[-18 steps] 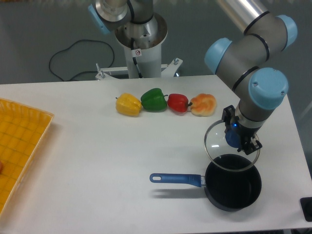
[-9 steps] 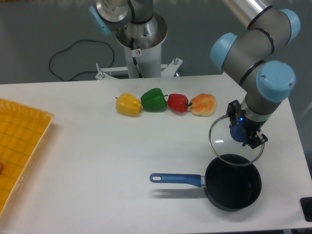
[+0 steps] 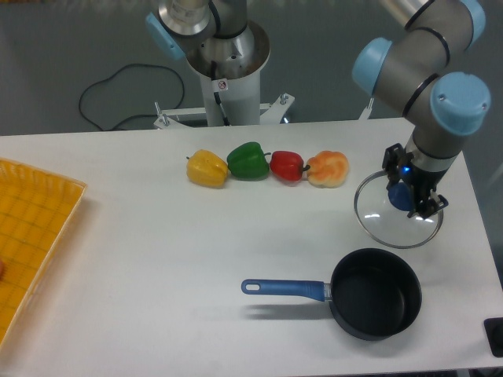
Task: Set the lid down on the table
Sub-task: 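Lift the held glass lid off the black saucepan and move it away, then lower the glass lid onto the table beside the saucepan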
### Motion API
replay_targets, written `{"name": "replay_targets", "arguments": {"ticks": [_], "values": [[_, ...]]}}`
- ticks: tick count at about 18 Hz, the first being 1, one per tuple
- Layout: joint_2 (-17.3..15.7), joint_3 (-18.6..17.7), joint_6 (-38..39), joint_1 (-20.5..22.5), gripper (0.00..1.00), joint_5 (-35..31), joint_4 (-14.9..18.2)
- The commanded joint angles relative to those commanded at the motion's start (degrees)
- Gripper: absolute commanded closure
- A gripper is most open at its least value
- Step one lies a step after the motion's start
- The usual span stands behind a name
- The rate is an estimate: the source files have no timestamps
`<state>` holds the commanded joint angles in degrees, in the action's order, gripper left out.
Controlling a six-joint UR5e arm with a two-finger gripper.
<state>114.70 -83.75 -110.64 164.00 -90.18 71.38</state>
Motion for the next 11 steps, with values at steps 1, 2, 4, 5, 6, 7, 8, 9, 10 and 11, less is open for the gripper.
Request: {"name": "replay_targets", "arguments": {"ticks": [1, 2, 4, 5, 6, 7, 8, 9, 10, 11], "values": [[0.0, -0.96, -0.97, 0.53, 0.39, 0.0, -1.58], [0.0, -2.28, -1.76, 1.23, 0.39, 0.0, -3.25], [0.09, -4.04, -2.29, 1.76, 0.39, 0.0, -6.06], [0.17, -4.57, -2.3, 2.11, 0.39, 0.0, -6.51], [0.26, -5.01, -2.3, 2.38, 0.39, 0.0, -6.51], [0.44, -5.36, -2.3, 2.47, 0.39, 0.09, -6.6], [0.61, -5.46, -2.21, 2.47, 0.39, 0.09, -6.69], [0.7, -5.63, -2.29, 2.47, 0.39, 0.0, -6.69], [0.79, -5.89, -2.47, 2.55, 0.39, 0.09, -6.78], [1.05, -5.98, -2.47, 2.64, 0.39, 0.09, -7.13]]}}
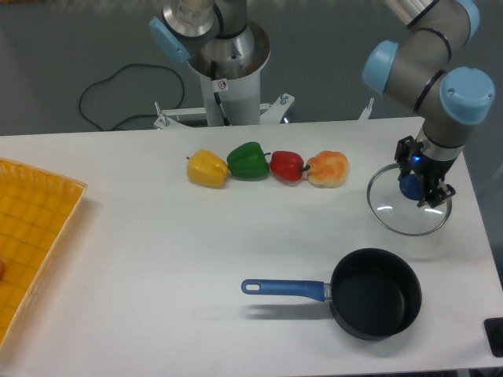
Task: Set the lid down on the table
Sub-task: 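Lower the glass lid onto the table beside the saucepan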
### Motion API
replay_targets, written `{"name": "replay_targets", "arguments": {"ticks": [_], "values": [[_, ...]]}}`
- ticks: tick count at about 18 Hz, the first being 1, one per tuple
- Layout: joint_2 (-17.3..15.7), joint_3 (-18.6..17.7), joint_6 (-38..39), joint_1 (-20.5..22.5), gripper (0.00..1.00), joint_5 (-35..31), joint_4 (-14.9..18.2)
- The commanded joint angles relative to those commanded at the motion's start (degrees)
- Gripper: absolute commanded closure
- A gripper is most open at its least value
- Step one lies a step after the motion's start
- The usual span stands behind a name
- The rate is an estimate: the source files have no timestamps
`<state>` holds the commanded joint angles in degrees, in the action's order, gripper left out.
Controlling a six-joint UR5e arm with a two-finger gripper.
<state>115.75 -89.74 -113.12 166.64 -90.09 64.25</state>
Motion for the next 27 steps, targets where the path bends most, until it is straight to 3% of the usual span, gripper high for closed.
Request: {"name": "replay_targets", "arguments": {"ticks": [4, 8, 27], "values": [[2.02, -0.97, 0.17, 0.09, 0.39, 0.0, -2.2], [3.52, -1.14, 0.44, 0.7, 0.39, 0.0, -2.11], [4.22, -1.93, 0.7, 0.97, 0.39, 0.0, -2.2]]}}
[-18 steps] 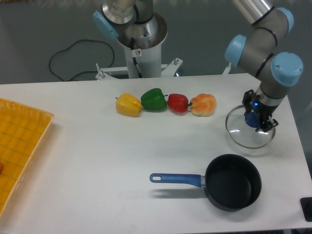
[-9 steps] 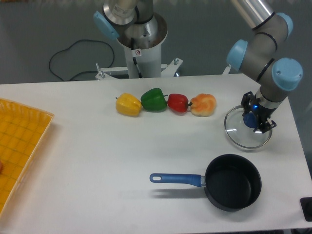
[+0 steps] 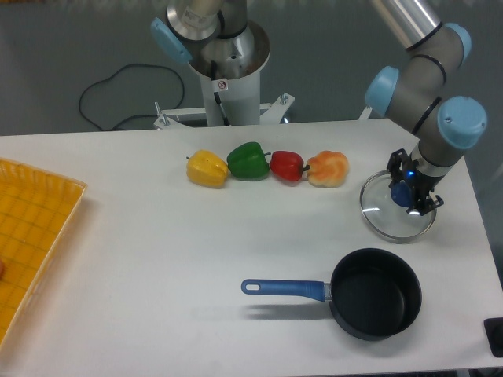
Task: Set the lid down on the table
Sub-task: 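Lower the glass lid onto the table beside the saucepan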
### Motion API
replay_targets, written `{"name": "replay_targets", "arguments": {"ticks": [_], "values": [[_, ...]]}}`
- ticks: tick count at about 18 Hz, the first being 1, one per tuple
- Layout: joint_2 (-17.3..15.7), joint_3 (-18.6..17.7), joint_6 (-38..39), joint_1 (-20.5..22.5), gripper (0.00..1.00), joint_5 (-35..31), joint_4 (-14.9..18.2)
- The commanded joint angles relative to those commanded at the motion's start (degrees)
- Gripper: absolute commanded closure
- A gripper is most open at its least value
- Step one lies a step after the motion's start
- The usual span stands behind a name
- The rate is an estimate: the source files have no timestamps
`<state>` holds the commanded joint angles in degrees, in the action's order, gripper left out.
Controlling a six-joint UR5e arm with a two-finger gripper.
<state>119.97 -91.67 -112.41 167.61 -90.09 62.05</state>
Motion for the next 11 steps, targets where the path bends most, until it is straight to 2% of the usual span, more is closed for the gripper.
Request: {"name": "replay_targets", "arguments": {"ticks": [11], "values": [[0.44, 0.09, -0.09, 0.09, 0.39, 0.18, -0.79]]}}
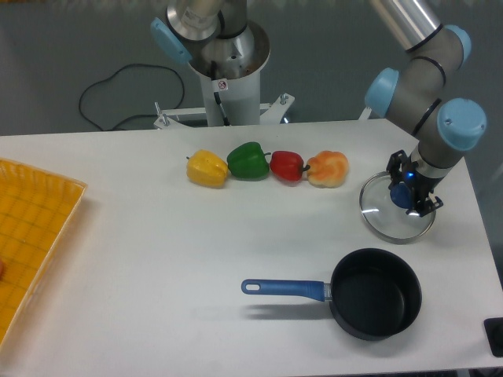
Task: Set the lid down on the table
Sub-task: 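Lower the glass lid onto the table beside the saucepan, then open the gripper to release the lid knob and rise slightly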
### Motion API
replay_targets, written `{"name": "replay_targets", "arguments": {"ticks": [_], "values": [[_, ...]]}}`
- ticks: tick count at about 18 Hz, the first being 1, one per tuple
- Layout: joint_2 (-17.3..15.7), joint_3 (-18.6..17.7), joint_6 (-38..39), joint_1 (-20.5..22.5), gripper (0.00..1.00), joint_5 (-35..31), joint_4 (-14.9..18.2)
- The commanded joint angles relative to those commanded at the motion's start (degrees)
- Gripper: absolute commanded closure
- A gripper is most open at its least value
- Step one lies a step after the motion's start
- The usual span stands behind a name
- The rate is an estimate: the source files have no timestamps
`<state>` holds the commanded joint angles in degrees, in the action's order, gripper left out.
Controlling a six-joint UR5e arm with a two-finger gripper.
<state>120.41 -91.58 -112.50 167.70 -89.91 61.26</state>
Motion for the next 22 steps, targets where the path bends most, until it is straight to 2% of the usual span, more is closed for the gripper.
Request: {"name": "replay_targets", "arguments": {"ticks": [8, 22], "values": [[0.7, 0.18, -0.09, -0.09, 0.39, 0.0, -1.85], [0.88, 0.09, -0.09, -0.09, 0.39, 0.0, -3.17]]}}
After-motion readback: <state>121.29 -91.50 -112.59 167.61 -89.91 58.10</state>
